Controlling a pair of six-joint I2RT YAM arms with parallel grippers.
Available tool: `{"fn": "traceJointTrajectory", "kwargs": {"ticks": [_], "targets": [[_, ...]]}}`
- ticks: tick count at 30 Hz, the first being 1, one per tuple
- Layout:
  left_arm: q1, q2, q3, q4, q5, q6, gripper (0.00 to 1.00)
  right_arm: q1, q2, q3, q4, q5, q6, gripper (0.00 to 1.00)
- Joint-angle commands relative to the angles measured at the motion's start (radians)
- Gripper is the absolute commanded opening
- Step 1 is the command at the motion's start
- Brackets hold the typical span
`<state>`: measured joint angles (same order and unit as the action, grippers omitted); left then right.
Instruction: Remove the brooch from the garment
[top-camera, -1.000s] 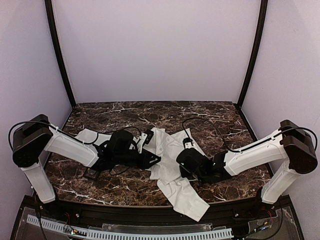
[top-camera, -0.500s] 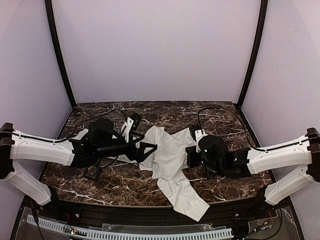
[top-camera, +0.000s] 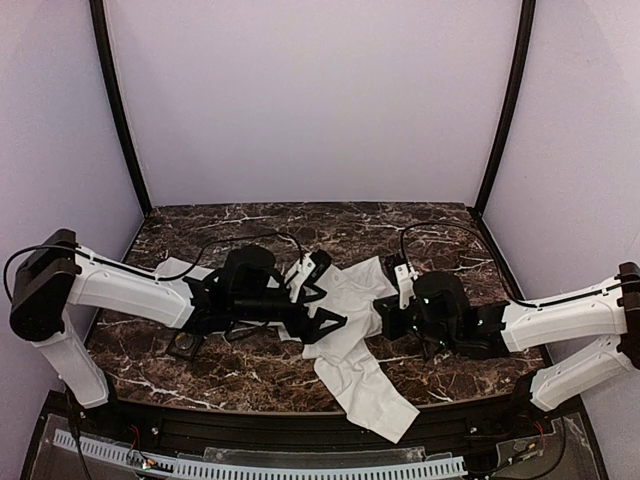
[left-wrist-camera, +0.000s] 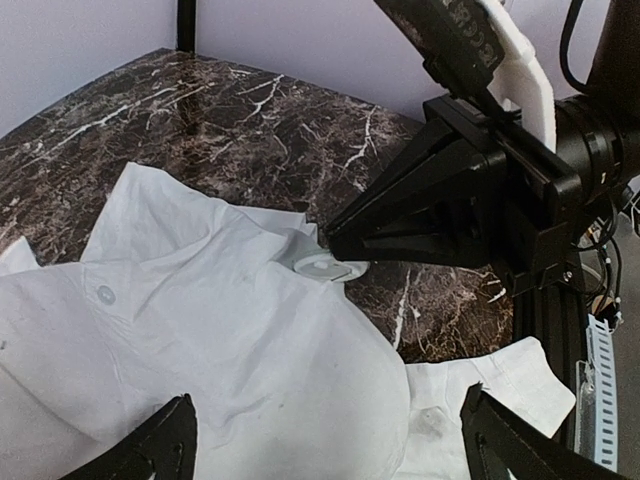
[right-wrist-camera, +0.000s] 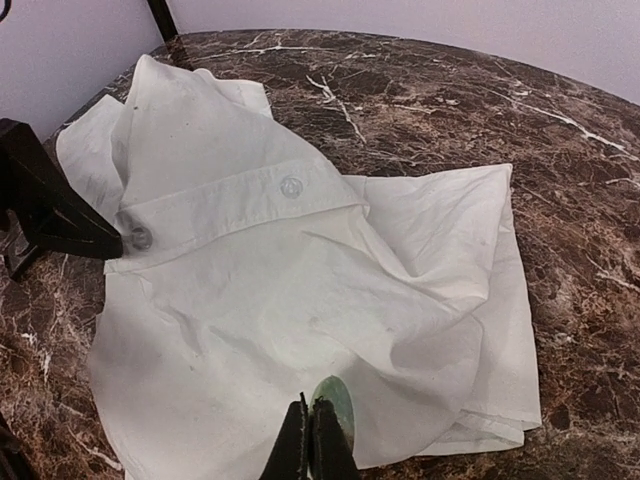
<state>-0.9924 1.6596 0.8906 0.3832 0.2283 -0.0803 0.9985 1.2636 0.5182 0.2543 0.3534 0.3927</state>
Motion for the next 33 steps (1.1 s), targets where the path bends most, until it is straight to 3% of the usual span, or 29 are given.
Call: {"fn": "traceJointTrajectory", "kwargs": {"ticks": [1, 9, 11, 16, 25, 33], "targets": [[-0.008, 0.06, 0.05, 0.016, 0.069, 0.011, 0.89, -0.018, -0.012, -0.019, 0.055, -0.055, -0.032, 0.0], [-0.024, 0.14, 0.099, -0.016, -0.022, 0.046, 0.63, -0.02, 0.003, -0.019, 0.041, -0.07, -0.034, 0.0], [-0.03, 0.132, 0.08, 0.009, -0.081, 0.052, 0.62, -0.02, 0.025, -0.011, 0.018, -0.05, -0.03, 0.0], [-0.033, 0.068, 0.017, 0.03, -0.1, 0.06, 0.78, -0.017, 0.076, 0.015, -0.036, -0.035, -0.029, 0.0], [-0.1, 0.155, 0.097, -0.076, -0.098, 0.176, 0.85, -0.014, 0.101, 0.028, -0.079, -0.002, -0.011, 0.0], [-0.144, 0.215, 0.15, -0.127, -0.234, 0.232, 0.89, -0.014, 0.045, 0.009, -0.086, 0.003, -0.004, 0.0]]}}
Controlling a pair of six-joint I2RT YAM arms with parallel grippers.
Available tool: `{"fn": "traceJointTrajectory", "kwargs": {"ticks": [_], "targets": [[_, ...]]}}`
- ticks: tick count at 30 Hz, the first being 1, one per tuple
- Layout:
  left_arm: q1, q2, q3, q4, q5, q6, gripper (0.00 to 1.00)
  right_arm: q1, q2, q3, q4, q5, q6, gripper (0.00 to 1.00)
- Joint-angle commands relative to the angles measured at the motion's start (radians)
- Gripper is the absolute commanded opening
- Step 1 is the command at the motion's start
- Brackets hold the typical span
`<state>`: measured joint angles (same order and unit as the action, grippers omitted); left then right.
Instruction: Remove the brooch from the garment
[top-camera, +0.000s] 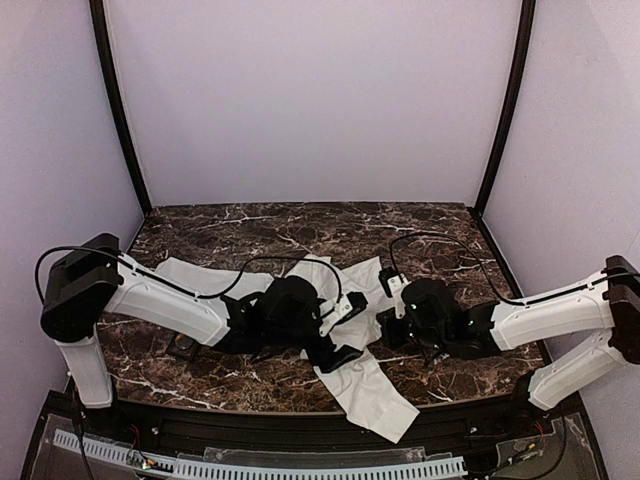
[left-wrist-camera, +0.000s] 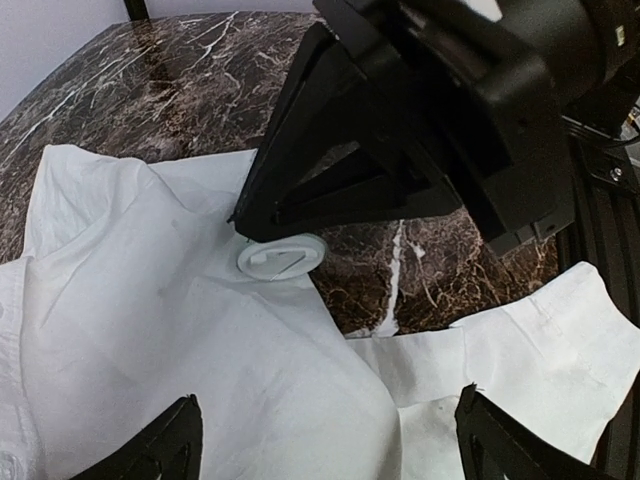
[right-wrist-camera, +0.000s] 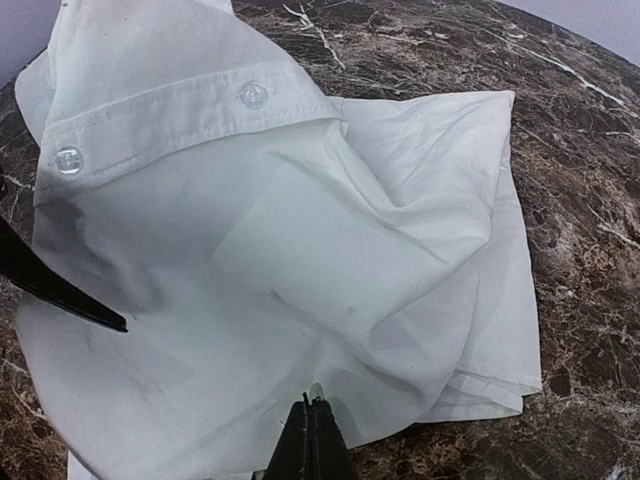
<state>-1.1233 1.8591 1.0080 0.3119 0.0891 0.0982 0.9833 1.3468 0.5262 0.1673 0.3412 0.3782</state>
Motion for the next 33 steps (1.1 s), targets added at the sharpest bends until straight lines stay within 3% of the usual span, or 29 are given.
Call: {"fn": "traceJointTrajectory", "kwargs": {"ticks": [1, 5, 7, 13, 17, 21, 26, 33], "targets": [[-0.018, 0.023, 0.037, -0.071, -0.136, 0.057, 0.89, 0.002, -0.044, -0.001, 0.002, 0.012, 0.01, 0.0], [-0.034, 0.059, 0.062, -0.096, -0.247, 0.075, 0.88, 0.001, -0.065, -0.001, 0.001, 0.009, 0.005, 0.0], [-0.042, 0.07, 0.07, -0.102, -0.304, 0.085, 0.81, 0.001, -0.067, 0.001, 0.0, 0.009, 0.002, 0.0], [-0.048, 0.077, 0.068, -0.092, -0.364, 0.088, 0.51, 0.009, -0.057, -0.008, -0.002, -0.01, -0.02, 0.02], [-0.049, 0.076, 0.068, -0.089, -0.372, 0.09, 0.26, 0.015, -0.028, -0.004, -0.013, -0.003, -0.01, 0.31], [-0.049, 0.073, 0.067, -0.093, -0.37, 0.086, 0.1, 0.013, -0.002, 0.002, -0.055, 0.059, 0.067, 0.49], [-0.049, 0.065, 0.053, -0.083, -0.392, 0.077, 0.02, 0.021, 0.006, -0.011, -0.084, 0.083, 0.131, 0.6], [-0.049, 0.041, 0.029, -0.046, -0.502, 0.045, 0.01, 0.046, 0.082, -0.02, -0.032, 0.012, 0.129, 0.66]]}}
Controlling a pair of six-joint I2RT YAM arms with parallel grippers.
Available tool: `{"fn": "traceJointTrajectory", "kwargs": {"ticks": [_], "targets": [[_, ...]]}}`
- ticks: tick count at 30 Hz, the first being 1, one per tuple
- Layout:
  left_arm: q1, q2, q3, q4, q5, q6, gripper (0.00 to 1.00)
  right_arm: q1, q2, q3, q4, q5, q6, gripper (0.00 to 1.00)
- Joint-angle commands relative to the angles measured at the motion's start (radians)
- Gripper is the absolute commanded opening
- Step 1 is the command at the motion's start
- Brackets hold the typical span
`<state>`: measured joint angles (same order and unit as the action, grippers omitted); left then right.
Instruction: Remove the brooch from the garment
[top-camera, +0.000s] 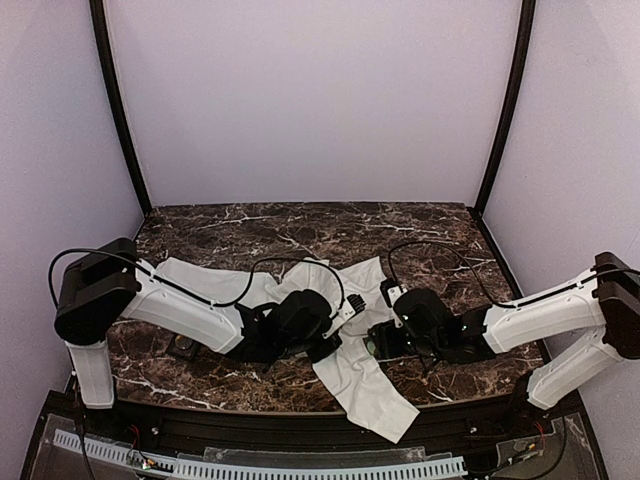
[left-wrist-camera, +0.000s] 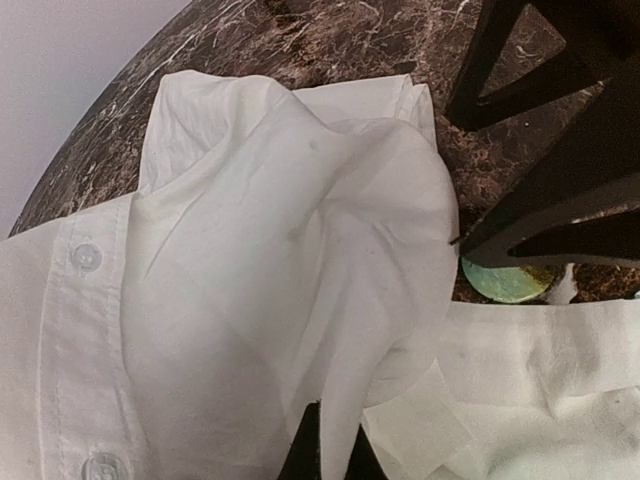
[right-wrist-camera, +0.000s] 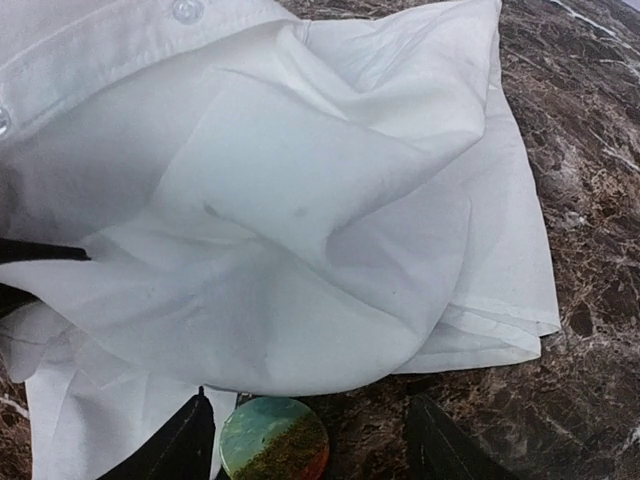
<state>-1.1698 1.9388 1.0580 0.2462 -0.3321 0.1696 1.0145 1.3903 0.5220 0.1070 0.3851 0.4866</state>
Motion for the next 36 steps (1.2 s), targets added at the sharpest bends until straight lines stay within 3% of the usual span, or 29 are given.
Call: {"fn": "traceJointTrajectory", "kwargs": {"ticks": [1, 6, 13, 24, 36], "targets": [[-0.001, -0.039, -0.02, 0.02, -0.085, -0.029, 0.01, 0.016, 0.047, -0.014, 0.03, -0.037, 0.022, 0.66], [-0.001, -0.051, -0.022, 0.019, -0.074, -0.055, 0.05, 0.024, 0.079, -0.01, 0.045, -0.051, 0.039, 0.7], [-0.001, -0.113, -0.059, 0.029, -0.026, -0.076, 0.33, 0.049, 0.126, 0.015, 0.021, -0.025, 0.054, 0.67], [-0.001, -0.203, -0.115, 0.044, 0.04, -0.111, 0.66, 0.061, 0.173, 0.044, 0.003, -0.013, 0.07, 0.54], [-0.001, -0.311, -0.173, 0.066, 0.087, -0.184, 0.83, 0.068, 0.117, 0.014, 0.02, 0.0, 0.093, 0.42]]}}
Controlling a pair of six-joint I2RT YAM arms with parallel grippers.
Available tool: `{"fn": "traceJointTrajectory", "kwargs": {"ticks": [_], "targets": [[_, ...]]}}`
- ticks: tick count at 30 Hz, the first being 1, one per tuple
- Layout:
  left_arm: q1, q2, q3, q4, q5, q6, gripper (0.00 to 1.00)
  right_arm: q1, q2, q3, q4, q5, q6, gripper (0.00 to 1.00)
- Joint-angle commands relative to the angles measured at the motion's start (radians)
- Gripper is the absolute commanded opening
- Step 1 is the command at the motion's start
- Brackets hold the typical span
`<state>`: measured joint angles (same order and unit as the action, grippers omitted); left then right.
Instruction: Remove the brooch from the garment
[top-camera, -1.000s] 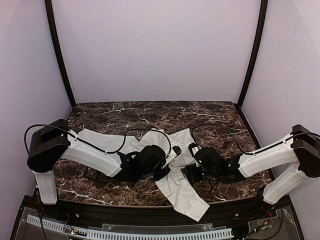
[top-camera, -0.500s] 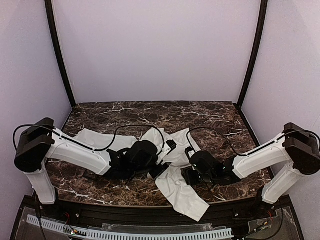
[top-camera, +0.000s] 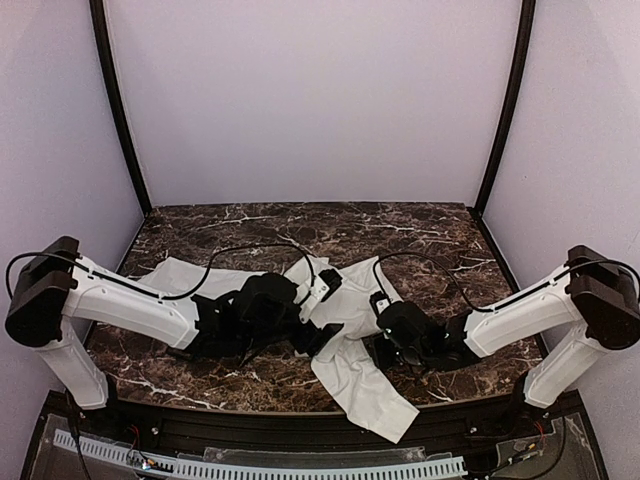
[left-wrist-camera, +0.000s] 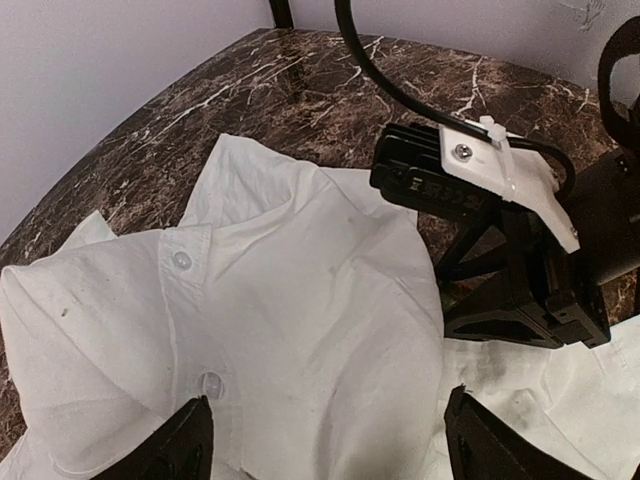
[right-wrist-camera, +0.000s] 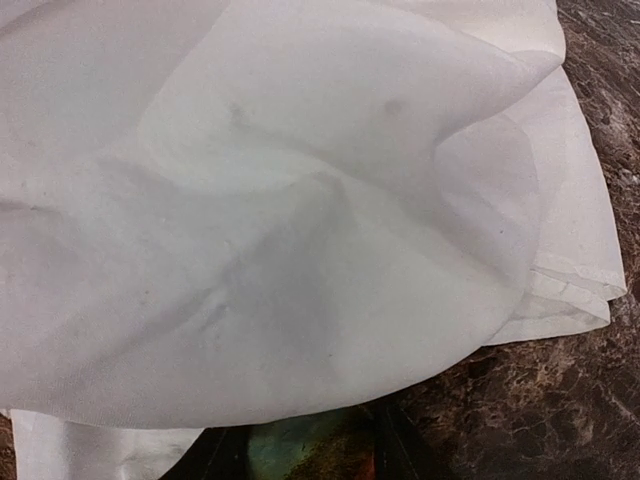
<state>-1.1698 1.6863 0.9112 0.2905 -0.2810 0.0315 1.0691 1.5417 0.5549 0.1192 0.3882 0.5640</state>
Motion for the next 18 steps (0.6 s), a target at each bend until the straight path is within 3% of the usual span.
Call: {"fn": "traceJointTrajectory", "kwargs": {"ticks": [1, 10, 18], "targets": [[-0.001, -0.063, -0.027, 0.022, 0.044, -0.051, 0.83, 0.013, -0.045, -0.023, 0.012, -0.001, 0.014, 0.41], [0.022, -0.109, -0.054, 0.047, 0.153, -0.135, 0.86, 0.007, -0.135, -0.058, 0.048, -0.005, -0.024, 0.4], [0.056, -0.112, -0.08, 0.068, 0.216, -0.179, 0.88, 0.023, -0.085, -0.045, -0.01, -0.011, -0.028, 0.45]]}}
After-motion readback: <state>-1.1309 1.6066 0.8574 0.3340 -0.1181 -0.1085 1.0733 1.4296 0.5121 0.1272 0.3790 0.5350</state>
